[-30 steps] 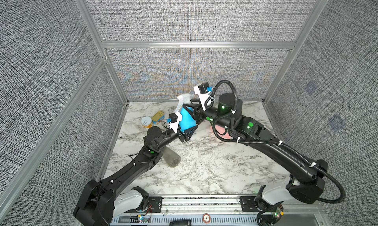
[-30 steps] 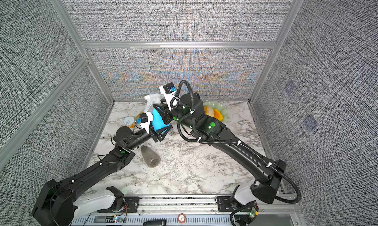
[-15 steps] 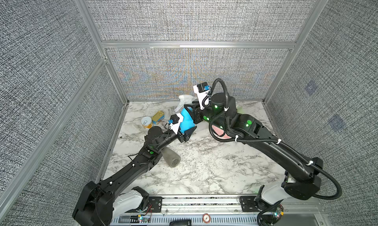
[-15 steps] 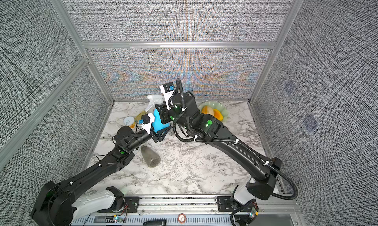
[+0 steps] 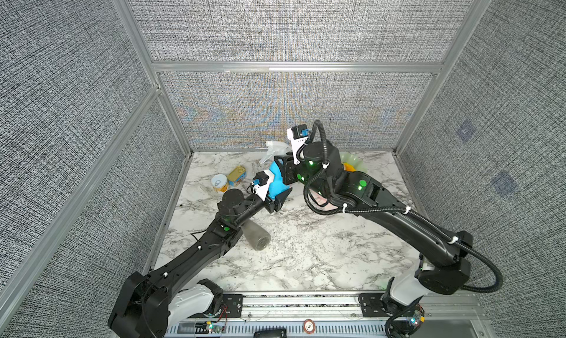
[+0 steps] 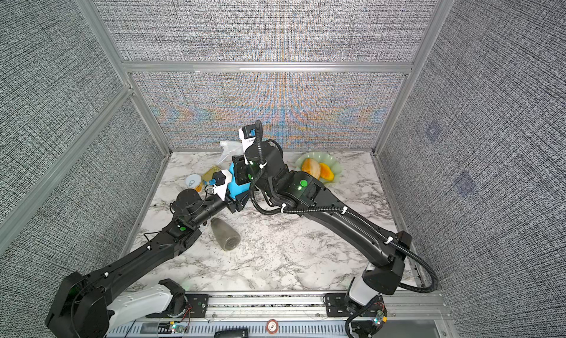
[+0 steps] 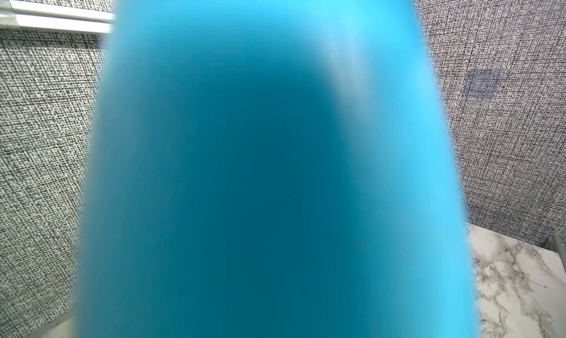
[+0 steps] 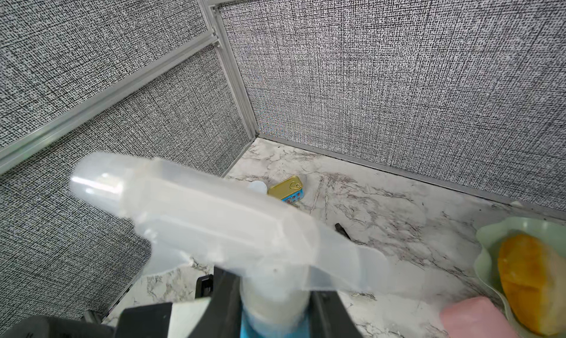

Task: Attach spray nozzles to spray bottles
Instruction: Screw the spray nozzle on the spray bottle.

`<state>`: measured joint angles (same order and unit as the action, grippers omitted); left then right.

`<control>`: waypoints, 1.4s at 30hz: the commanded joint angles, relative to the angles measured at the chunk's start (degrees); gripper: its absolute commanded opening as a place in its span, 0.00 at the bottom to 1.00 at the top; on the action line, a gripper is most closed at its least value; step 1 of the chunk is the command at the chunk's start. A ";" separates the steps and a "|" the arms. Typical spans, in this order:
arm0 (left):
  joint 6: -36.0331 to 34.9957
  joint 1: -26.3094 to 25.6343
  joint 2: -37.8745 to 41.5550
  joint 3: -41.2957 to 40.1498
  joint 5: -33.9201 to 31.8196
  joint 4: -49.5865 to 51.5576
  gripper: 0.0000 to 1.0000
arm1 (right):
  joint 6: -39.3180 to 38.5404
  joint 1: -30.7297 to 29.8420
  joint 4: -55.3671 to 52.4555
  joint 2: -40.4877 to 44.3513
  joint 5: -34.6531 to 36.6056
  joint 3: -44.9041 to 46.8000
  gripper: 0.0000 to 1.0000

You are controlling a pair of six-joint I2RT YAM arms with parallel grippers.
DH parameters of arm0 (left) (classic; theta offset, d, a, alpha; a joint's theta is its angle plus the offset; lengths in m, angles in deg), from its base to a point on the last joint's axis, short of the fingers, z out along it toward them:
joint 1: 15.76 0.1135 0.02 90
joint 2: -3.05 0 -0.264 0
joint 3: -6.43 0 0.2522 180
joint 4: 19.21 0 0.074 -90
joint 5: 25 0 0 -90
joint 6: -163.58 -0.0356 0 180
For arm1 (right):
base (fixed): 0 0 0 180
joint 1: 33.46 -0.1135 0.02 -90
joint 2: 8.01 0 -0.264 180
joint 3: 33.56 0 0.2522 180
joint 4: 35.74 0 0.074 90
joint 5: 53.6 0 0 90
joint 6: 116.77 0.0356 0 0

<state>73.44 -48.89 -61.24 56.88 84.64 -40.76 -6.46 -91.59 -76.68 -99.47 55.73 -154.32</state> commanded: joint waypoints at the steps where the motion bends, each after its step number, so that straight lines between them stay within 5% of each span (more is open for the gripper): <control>1: -2.99 -0.21 0.28 0.26 3.07 -8.46 0.67 | 1.19 -0.54 -1.89 1.71 -6.17 1.76 0.28; 10: -1.15 -0.20 -0.21 0.05 4.57 -9.91 0.67 | -0.33 -0.48 0.84 7.14 -5.54 5.47 0.55; 18: 1.16 -0.23 -0.21 -0.39 6.32 -11.86 0.66 | -7.57 0.05 0.77 13.19 -14.39 12.91 0.70; 25: 6.09 -0.19 -1.61 -0.12 10.94 -14.54 0.66 | -14.70 12.76 11.40 24.28 -43.60 26.78 0.72; 30: 9.79 -0.24 -3.11 0.32 14.70 -16.54 0.66 | -16.43 19.45 13.29 20.20 -58.36 21.77 0.77; 42: 12.20 -0.21 -3.85 0.98 17.36 -17.53 0.66 | -16.37 20.48 12.32 7.93 -62.69 7.15 0.75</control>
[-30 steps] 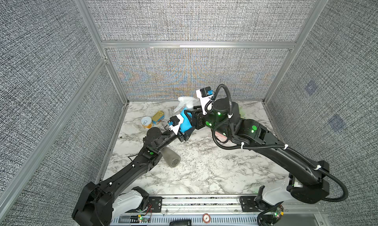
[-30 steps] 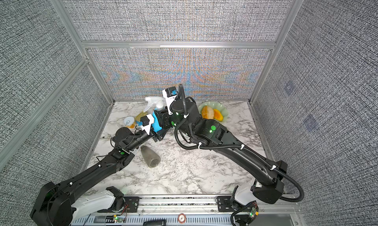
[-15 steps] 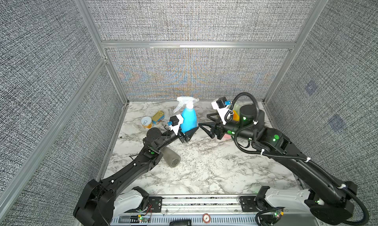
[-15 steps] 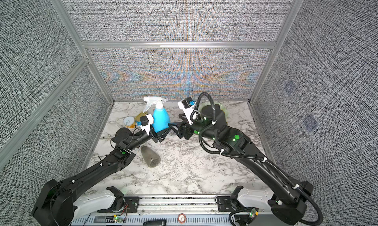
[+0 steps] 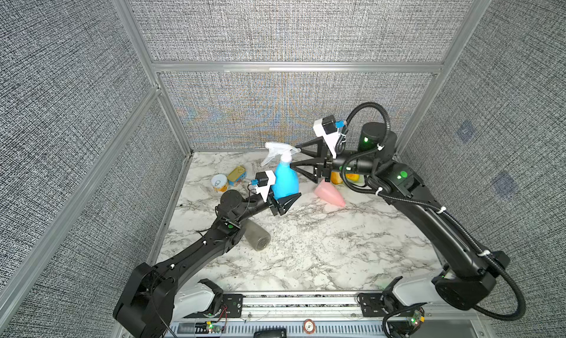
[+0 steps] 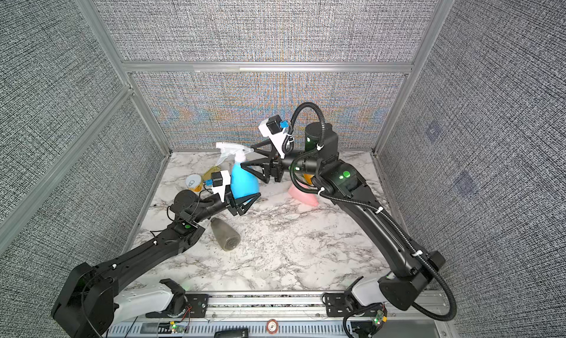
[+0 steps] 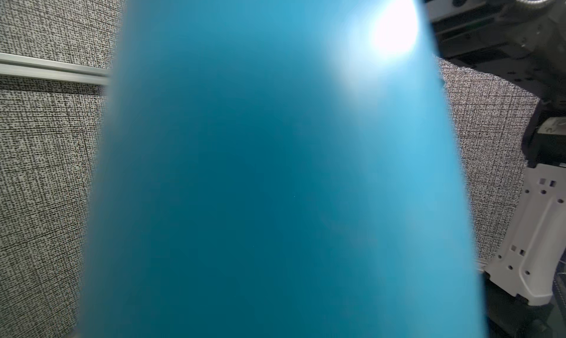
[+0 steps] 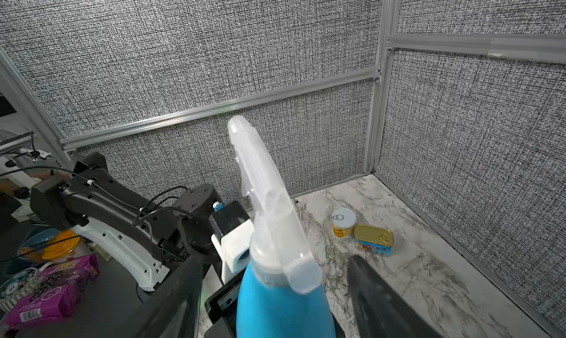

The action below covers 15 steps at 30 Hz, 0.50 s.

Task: Attach spray nozzles to spray bottles
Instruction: Screw the spray nozzle on the spray bottle.

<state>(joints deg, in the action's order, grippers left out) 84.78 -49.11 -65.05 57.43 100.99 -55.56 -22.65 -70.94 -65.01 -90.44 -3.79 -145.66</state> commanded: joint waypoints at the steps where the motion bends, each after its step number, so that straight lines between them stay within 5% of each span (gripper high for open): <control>1: 0.97 0.02 0.02 0.46 1.08 -2.71 0.66 | -0.25 -0.39 0.64 -1.47 -3.23 -1.87 0.74; 15: 0.79 0.02 0.24 0.76 1.48 -2.02 0.66 | 0.26 -2.00 0.20 -4.89 -4.00 -4.33 0.56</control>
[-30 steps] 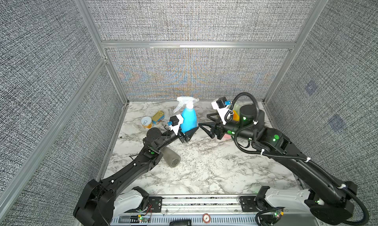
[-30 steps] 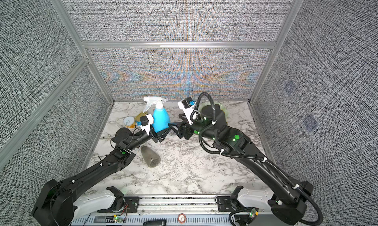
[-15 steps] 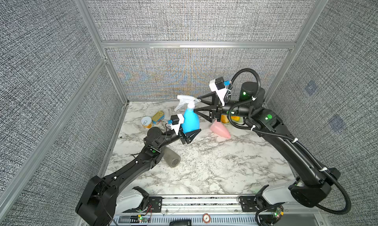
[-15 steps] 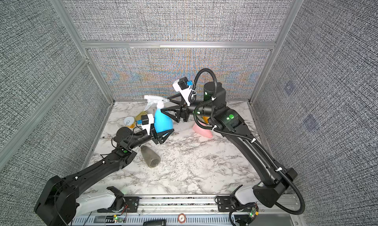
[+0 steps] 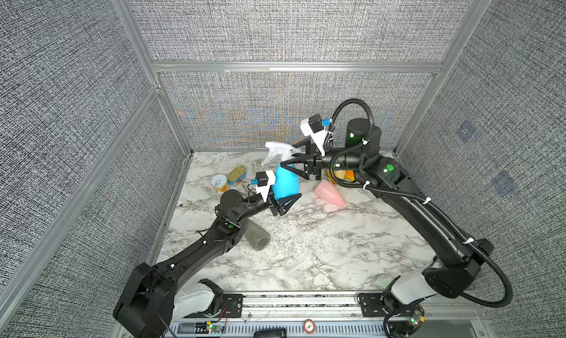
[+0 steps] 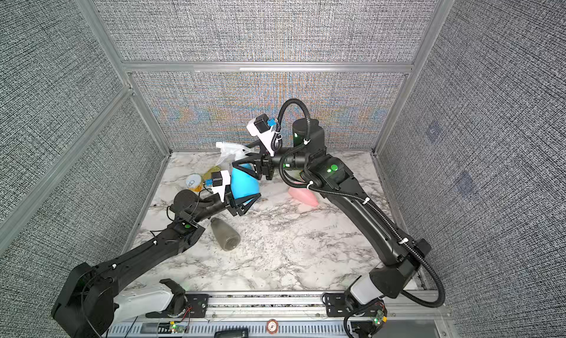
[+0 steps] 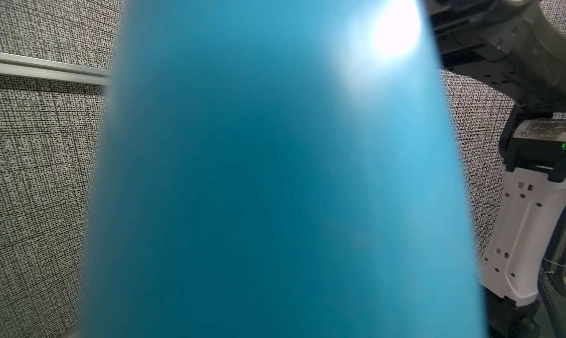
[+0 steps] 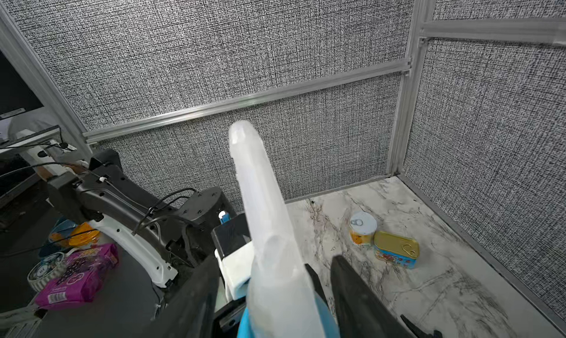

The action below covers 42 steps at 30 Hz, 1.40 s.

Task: Attach spray nozzles to spray bottles
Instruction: Screw the spray nozzle on the spray bottle.

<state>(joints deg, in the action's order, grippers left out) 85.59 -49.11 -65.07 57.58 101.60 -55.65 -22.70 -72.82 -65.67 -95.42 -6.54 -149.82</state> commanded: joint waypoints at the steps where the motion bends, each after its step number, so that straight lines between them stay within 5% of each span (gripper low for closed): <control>1: -0.06 0.03 0.32 0.62 0.78 -1.84 0.66 | 0.49 -0.23 1.00 0.14 -1.27 0.00 0.55; 21: -4.97 0.01 1.61 1.72 -2.85 3.57 0.66 | 5.79 -2.58 4.20 0.82 2.68 5.10 0.08; 26: -9.43 0.03 2.97 2.30 -6.18 7.70 0.65 | 9.02 -5.33 4.49 1.62 12.59 7.64 0.00; 42: -15.51 0.00 4.84 1.34 -15.87 9.79 0.65 | 11.19 -19.65 -6.16 -1.21 60.68 3.55 0.00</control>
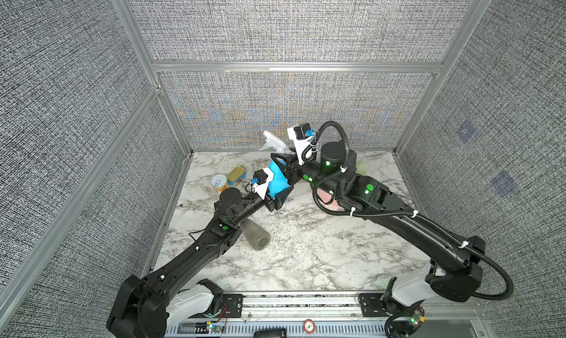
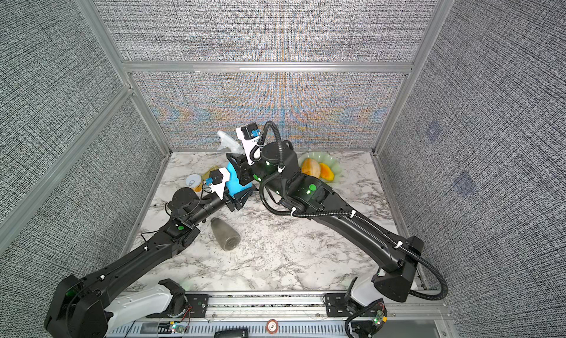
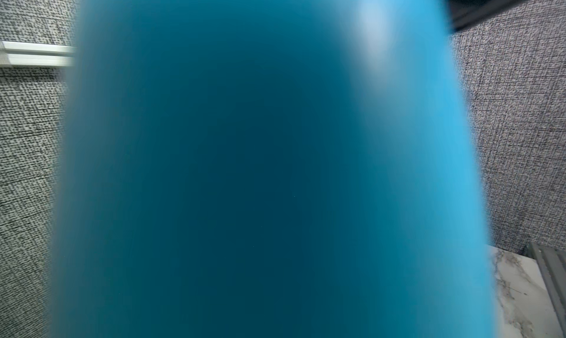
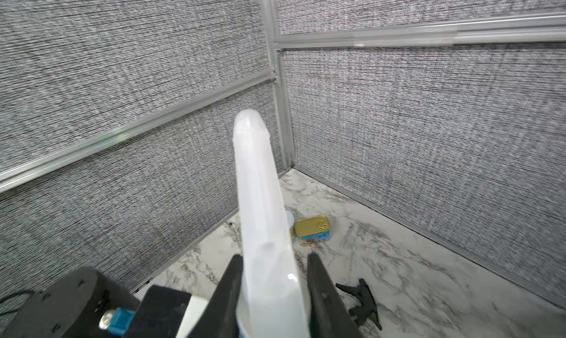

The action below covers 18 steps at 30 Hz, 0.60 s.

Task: Attach spray nozzles to spray bottles
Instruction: Screw the spray nozzle on the spray bottle.

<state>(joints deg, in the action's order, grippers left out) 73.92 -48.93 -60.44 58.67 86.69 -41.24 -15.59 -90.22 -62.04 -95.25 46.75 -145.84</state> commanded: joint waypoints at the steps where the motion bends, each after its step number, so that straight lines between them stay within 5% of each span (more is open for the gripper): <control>1: -3.85 -0.18 0.16 0.09 -1.45 -4.79 0.65 | 4.37 -2.99 -9.86 -1.69 9.86 -0.68 0.00; 5: -3.01 -0.19 0.18 -0.74 -2.74 -6.62 0.65 | 5.56 -5.46 -8.40 -2.65 18.03 -0.98 0.00; 9: -2.30 -0.15 -0.02 -1.41 -2.77 -8.02 0.65 | 4.16 -6.00 -8.32 -3.53 16.67 -2.84 0.01; 13: -1.85 -0.14 0.21 -1.98 -1.82 -8.86 0.64 | 2.18 -5.66 -7.08 -0.53 7.47 -2.00 0.42; 18: -1.24 -0.18 0.15 -2.00 -0.22 -9.22 0.65 | -0.76 -4.19 -7.66 5.67 -1.47 1.00 0.69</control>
<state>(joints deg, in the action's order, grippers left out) 72.13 -49.22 -60.39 56.60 85.14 -46.86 -14.26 -95.00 -67.61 -91.80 52.93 -145.71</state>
